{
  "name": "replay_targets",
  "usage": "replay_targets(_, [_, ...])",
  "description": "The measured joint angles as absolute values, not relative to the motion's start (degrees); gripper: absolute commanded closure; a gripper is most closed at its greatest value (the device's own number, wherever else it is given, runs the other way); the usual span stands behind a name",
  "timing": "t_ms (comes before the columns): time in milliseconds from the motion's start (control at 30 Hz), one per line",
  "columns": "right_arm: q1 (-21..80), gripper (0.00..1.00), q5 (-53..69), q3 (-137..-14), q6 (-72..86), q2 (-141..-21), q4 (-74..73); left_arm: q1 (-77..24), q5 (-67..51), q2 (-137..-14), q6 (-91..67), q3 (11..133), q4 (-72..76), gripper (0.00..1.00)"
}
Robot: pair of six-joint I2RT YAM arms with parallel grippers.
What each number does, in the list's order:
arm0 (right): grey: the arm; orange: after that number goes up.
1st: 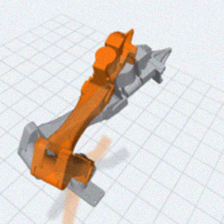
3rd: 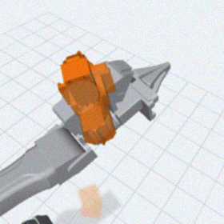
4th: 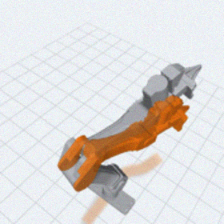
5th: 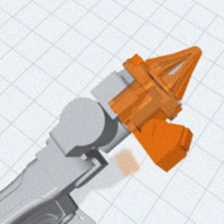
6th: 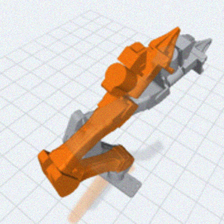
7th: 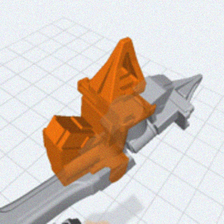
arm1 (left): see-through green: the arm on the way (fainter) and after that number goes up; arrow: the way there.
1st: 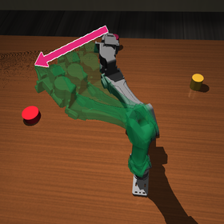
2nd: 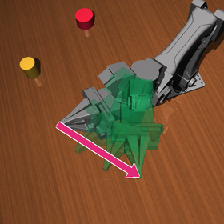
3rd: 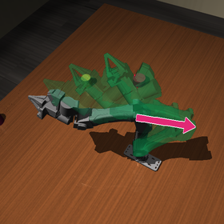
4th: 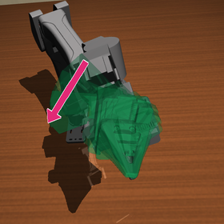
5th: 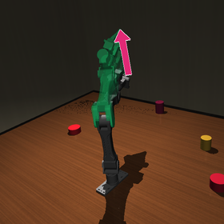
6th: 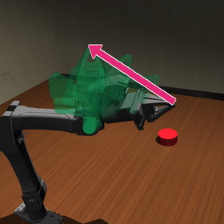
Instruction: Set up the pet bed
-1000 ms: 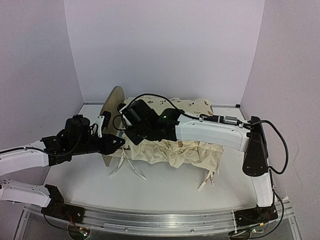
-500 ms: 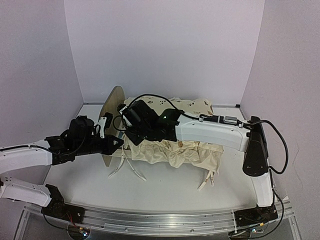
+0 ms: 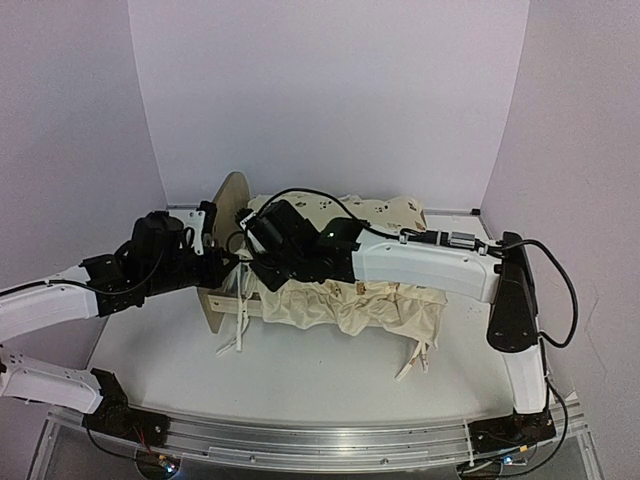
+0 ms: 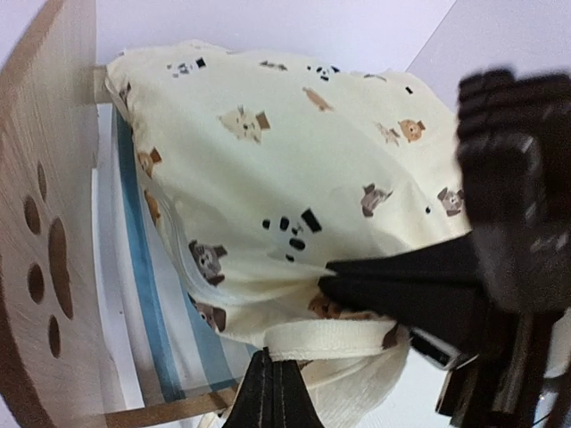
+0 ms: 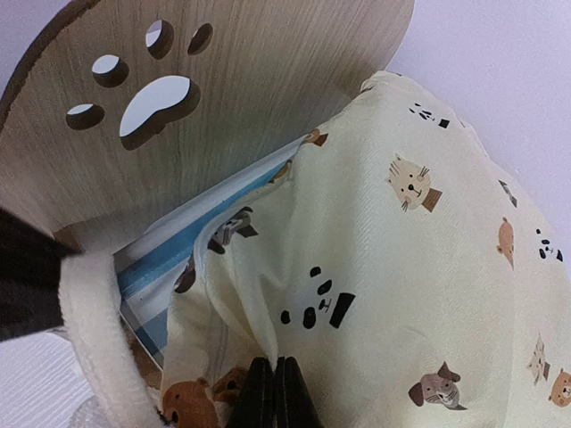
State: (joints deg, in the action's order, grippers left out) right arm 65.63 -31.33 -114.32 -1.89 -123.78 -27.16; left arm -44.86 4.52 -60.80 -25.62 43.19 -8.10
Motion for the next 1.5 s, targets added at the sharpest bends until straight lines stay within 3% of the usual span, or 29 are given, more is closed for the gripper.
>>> replay_targets(300, [65.50,1.00,-28.97,-113.74,-1.20,-122.40,-25.94,-45.32,9.66,-61.34,-20.09,52.94,-10.97,1.00])
replay_targets(933, [65.28,0.99,-28.25,-118.10,-1.04,-122.04,-23.54,-45.71,19.25,-63.01,-9.02,59.94,-12.91,1.00])
replay_targets(1500, [65.28,0.99,-26.92,-118.50,-0.84,-123.47,-26.25,-45.06,37.07,-61.23,0.63,56.65,-1.49,1.00])
